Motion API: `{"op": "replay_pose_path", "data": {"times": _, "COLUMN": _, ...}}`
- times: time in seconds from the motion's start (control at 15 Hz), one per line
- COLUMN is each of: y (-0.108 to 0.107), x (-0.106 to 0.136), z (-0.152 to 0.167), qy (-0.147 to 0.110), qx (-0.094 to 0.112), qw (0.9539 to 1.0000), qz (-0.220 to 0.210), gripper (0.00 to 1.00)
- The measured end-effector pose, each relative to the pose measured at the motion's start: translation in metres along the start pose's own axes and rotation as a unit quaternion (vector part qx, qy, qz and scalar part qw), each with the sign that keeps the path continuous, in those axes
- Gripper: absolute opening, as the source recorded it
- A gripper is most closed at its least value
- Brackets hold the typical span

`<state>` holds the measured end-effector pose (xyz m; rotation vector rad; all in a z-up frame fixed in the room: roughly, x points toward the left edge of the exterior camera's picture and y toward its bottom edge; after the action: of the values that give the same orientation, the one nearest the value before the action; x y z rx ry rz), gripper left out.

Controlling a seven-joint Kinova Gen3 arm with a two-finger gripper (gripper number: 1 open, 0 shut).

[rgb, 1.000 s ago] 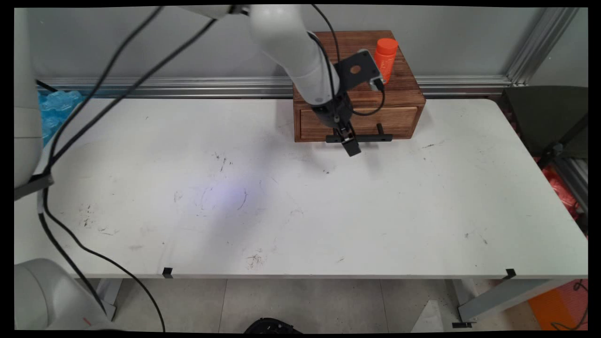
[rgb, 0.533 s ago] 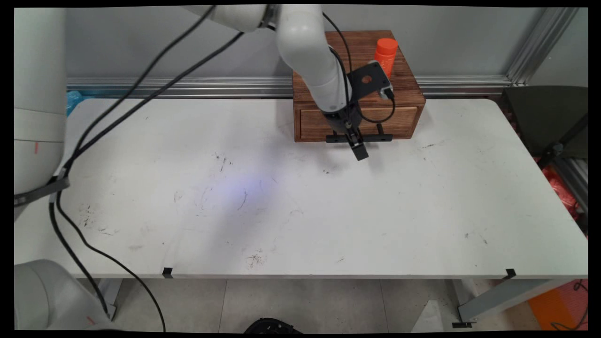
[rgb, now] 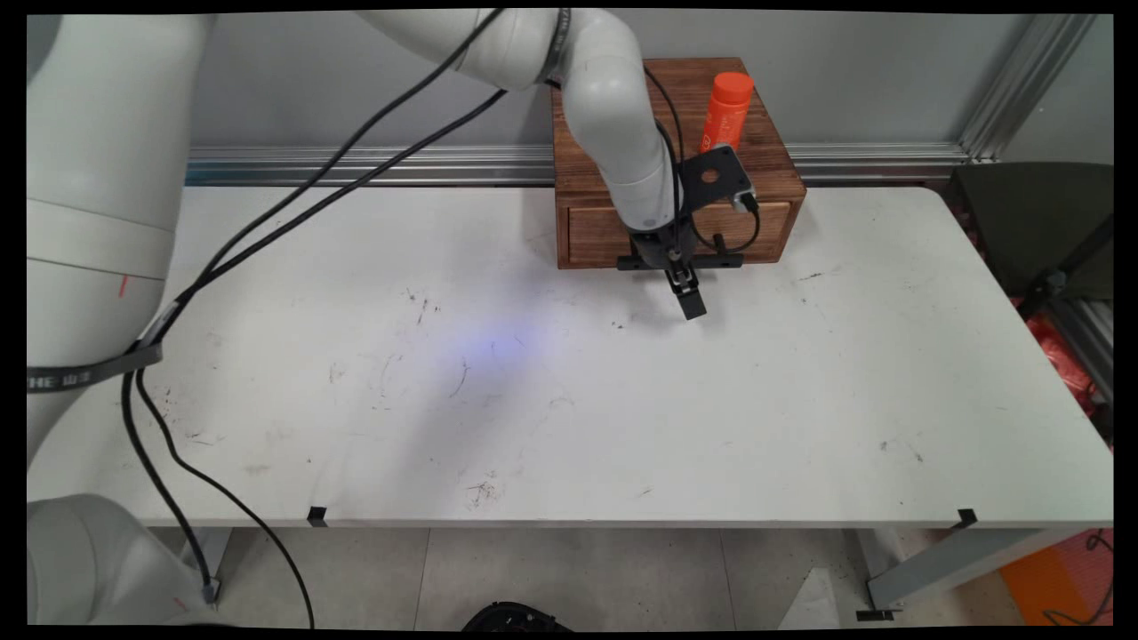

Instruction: Open the drawer

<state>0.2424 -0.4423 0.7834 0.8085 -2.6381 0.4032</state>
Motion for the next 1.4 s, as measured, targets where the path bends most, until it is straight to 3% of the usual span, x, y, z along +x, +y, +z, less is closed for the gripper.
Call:
{"op": "replay_pose_path", "data": {"times": 0.47, "y": 0.006, "x": -0.001, "z": 0.008, "qy": -0.008, "qx": -0.012, "qw": 0.9998, "qz": 0.017, "gripper": 1.00}}
{"op": "replay_pose_path", "data": {"times": 1.4, "y": 0.064, "x": -0.021, "z": -0.008, "qy": -0.022, "qx": -0.051, "qw": 0.9973, "qz": 0.049, "gripper": 1.00}}
